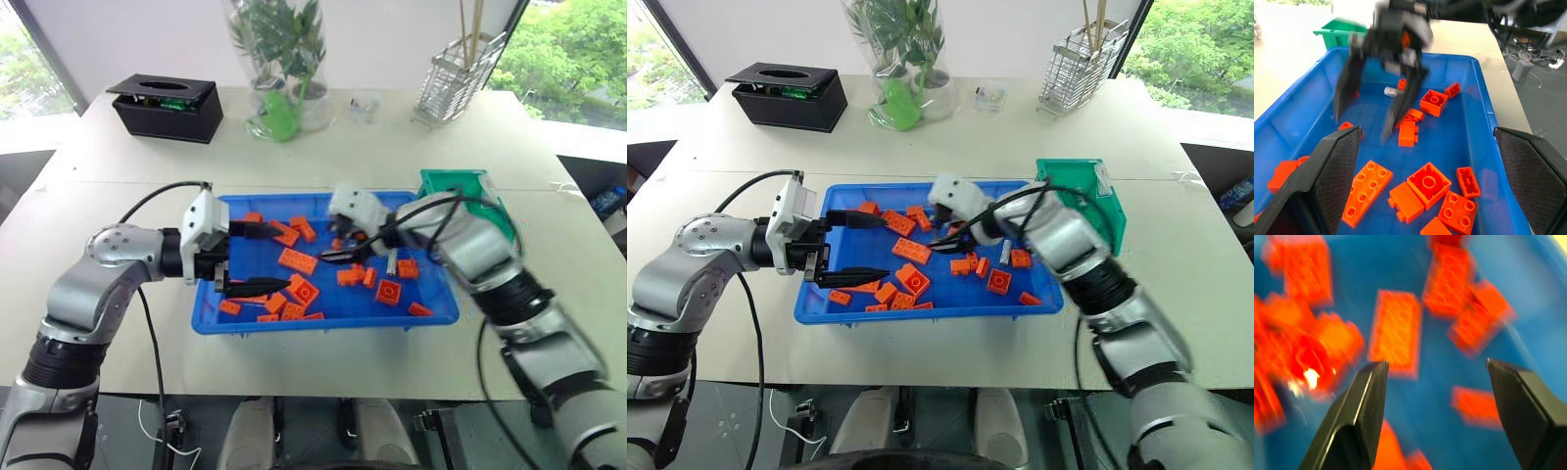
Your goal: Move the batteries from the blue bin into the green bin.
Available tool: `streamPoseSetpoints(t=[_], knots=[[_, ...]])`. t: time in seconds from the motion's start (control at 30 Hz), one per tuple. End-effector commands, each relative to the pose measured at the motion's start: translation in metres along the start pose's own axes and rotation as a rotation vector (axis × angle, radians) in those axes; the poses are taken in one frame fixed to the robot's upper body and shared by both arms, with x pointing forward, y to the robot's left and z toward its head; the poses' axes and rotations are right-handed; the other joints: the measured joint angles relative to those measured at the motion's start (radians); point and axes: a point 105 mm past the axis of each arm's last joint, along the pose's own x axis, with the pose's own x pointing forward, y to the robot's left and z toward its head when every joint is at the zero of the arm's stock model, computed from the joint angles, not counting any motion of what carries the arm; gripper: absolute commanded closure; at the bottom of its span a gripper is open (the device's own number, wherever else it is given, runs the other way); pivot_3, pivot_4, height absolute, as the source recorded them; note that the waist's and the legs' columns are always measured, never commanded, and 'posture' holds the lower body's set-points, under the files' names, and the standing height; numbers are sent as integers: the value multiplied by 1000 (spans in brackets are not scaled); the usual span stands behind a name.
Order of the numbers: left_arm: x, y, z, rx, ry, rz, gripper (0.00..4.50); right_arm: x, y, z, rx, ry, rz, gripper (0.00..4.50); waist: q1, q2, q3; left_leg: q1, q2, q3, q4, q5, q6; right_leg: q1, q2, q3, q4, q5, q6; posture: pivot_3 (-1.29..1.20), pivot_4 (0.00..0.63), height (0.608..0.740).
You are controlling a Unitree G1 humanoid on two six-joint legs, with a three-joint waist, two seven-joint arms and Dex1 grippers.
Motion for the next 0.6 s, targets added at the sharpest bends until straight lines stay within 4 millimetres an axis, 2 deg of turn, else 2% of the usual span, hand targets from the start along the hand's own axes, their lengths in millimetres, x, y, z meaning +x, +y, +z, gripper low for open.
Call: streamPoseSetpoints(t=[0.03,0.1,0.27,0.43,0.6], knots=[[-1,-1,11,54,-13,-7,0,-13,-2,-10,-72,72,45,1090,-3,0,0,0,0,0,0,0,0,0,0,0,0,0,0,0,150,736],[1,-2,9,44,-15,-8,0,-22,-9,-24,-48,127,49,1090,-5,0,0,1,0,0,-1,0,0,-1,1,0,0,0,0,0,150,736],[3,-6,7,41,-17,-16,0,-29,-18,-42,-1,182,38,1090,-4,0,0,1,1,1,-1,0,0,-1,1,0,0,0,0,0,150,736],[2,-4,8,46,-16,-13,0,-26,-20,-63,-20,248,38,1090,-1,0,0,1,1,1,0,0,0,-1,1,0,0,0,0,0,150,736],[1,0,11,55,-20,-6,0,-24,-21,-73,-81,304,48,1090,0,0,0,1,0,1,0,0,0,0,1,0,0,0,0,0,150,736]])
